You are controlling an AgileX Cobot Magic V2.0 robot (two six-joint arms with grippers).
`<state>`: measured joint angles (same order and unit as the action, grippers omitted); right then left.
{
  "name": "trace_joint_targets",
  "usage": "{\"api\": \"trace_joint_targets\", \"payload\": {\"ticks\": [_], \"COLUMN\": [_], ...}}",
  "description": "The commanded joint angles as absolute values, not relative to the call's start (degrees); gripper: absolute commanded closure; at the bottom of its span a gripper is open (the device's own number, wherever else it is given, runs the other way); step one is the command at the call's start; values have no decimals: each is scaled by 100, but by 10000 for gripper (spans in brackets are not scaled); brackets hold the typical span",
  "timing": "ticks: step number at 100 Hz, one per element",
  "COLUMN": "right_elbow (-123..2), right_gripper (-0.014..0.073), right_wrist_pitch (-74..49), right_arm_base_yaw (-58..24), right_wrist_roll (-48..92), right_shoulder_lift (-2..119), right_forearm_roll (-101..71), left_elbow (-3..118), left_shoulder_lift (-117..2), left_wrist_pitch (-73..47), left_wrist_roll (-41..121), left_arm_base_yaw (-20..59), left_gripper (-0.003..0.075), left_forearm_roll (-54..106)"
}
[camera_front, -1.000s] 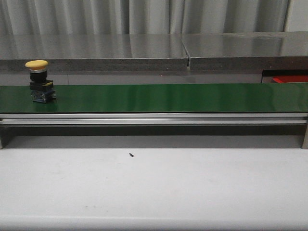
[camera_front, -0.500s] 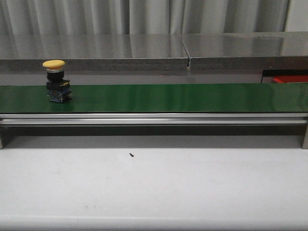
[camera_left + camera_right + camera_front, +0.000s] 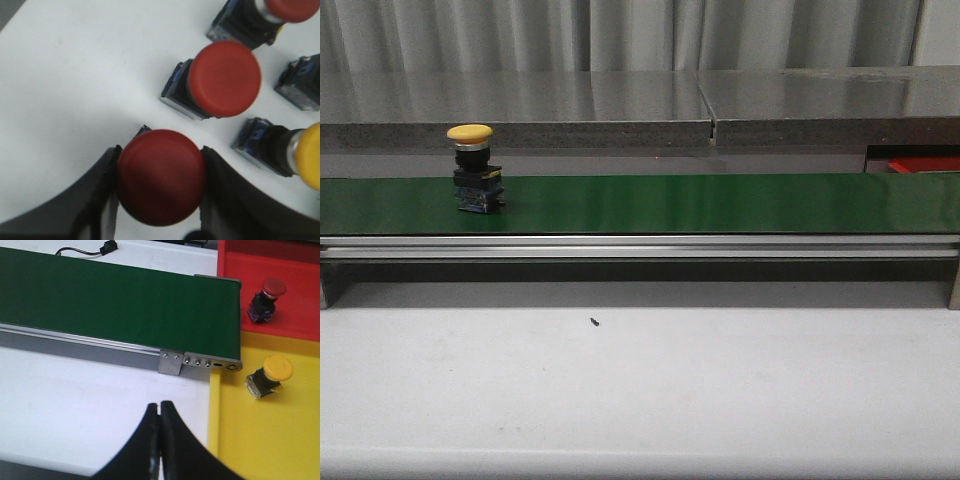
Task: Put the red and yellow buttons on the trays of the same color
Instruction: 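Move the left gripper back to the buttons and grasp a red button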
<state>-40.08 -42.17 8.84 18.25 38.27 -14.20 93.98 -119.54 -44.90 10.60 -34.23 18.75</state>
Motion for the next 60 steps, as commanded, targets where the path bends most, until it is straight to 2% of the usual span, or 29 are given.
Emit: {"api": "trace_joint_targets", "payload": {"ticks": [1, 29, 60], "right_elbow": [-4141, -4141, -4141], "right_gripper": [660, 660, 660], "right_wrist_pitch": [-3897, -3897, -3897], "right_arm_base_yaw": [886, 886, 886], "right_wrist_roll": [1844, 1844, 1844], "right_shoulder_lift": [3821, 3821, 3821], "right_forearm_roll": [-1514, -1514, -1514], "left_elbow": [9694, 9721, 9721], "left_shoulder_lift": [-11378, -10666, -10063], "left_wrist_pitch": [-4426, -4964, -5402], "left_wrist_roll": [1062, 1062, 1093], "left_arm_base_yaw": [-3426, -3301, -2424], "left_gripper": [739, 739, 739], "left_forearm_roll": [2173, 2648, 2510]}}
